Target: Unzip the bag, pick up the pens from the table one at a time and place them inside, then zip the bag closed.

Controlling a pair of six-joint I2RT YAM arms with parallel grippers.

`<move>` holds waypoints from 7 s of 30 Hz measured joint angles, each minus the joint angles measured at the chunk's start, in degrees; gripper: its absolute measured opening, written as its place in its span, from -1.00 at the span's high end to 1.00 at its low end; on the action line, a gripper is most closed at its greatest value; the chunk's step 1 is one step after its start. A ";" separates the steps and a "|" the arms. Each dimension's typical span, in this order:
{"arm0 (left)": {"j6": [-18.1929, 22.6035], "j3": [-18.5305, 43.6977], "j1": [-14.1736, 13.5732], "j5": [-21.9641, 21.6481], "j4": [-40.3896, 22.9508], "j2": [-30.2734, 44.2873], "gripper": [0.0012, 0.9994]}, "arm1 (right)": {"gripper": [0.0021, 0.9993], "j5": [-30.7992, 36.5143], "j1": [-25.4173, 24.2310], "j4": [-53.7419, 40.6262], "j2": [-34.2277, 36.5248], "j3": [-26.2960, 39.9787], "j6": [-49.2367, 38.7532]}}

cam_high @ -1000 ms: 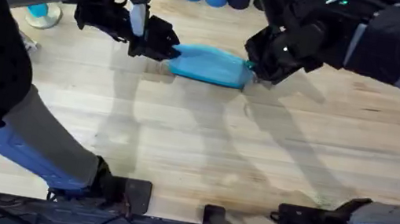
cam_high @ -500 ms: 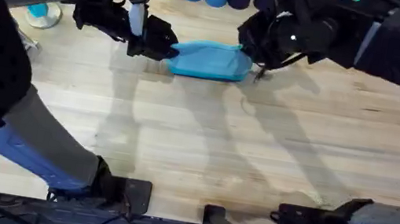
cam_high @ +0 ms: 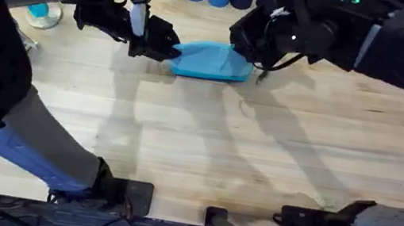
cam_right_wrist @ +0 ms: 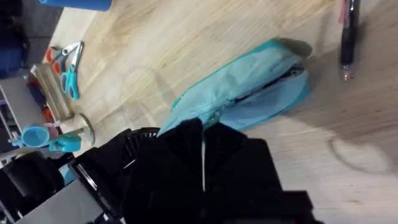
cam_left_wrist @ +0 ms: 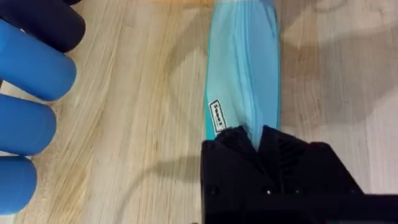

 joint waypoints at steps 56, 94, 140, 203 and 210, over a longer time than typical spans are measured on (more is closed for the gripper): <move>0.01 0.00 0.13 -0.17 -0.66 0.00 0.92 | 0.94 -7.45 12.68 24.22 10.36 -0.04 -5.55; 0.00 0.00 0.44 0.33 0.00 0.00 0.92 | -0.99 -8.00 1.39 6.38 -5.94 0.83 -36.35; -35.11 0.00 0.00 -13.09 -12.94 -33.75 -0.99 | -0.99 -7.81 1.26 2.63 -5.95 1.05 -57.47; -39.94 0.00 0.00 -14.23 -18.25 -42.91 -0.99 | 0.95 -5.00 -3.24 -37.86 4.91 34.44 -102.47; -39.93 0.00 0.00 -14.23 -18.25 -42.91 -0.99 | 0.95 -6.90 -3.24 -45.25 15.45 45.06 -104.31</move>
